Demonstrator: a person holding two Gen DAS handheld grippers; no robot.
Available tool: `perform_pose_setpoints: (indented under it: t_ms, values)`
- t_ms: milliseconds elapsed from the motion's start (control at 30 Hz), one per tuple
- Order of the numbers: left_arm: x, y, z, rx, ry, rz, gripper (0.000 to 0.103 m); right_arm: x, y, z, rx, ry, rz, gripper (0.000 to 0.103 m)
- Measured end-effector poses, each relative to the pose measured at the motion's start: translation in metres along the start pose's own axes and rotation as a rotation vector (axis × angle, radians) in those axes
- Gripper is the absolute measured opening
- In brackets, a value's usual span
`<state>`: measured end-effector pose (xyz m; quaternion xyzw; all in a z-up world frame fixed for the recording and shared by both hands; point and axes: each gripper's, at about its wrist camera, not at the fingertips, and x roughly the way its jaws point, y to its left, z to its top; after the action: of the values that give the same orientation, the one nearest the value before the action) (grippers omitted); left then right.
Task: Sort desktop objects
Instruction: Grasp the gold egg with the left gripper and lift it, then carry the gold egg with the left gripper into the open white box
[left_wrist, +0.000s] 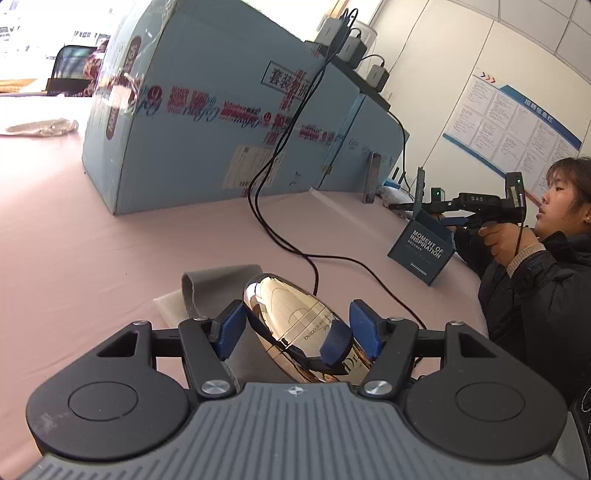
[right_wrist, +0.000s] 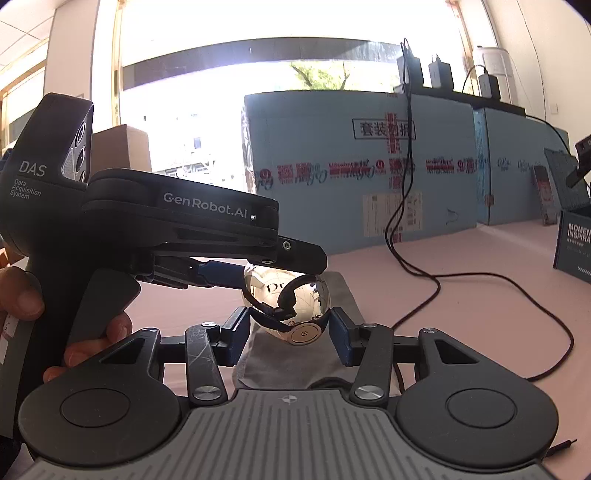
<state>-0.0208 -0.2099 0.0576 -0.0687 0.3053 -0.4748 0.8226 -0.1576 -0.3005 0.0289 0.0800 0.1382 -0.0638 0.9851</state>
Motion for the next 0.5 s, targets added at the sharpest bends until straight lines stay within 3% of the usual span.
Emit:
perform_pose_setpoints:
  t_ms: [200,500]
  values:
    - [-0.046,-0.009,0.013,0.021,-0.103,0.005,0.059,-0.019,0.021,0.024,-0.029,-0.069,0.043,0.044]
    - [-0.139,0.009,0.032,0.014,-0.289,0.052,0.059,-0.029,0.085,0.070,-0.087,-0.145,0.187,0.044]
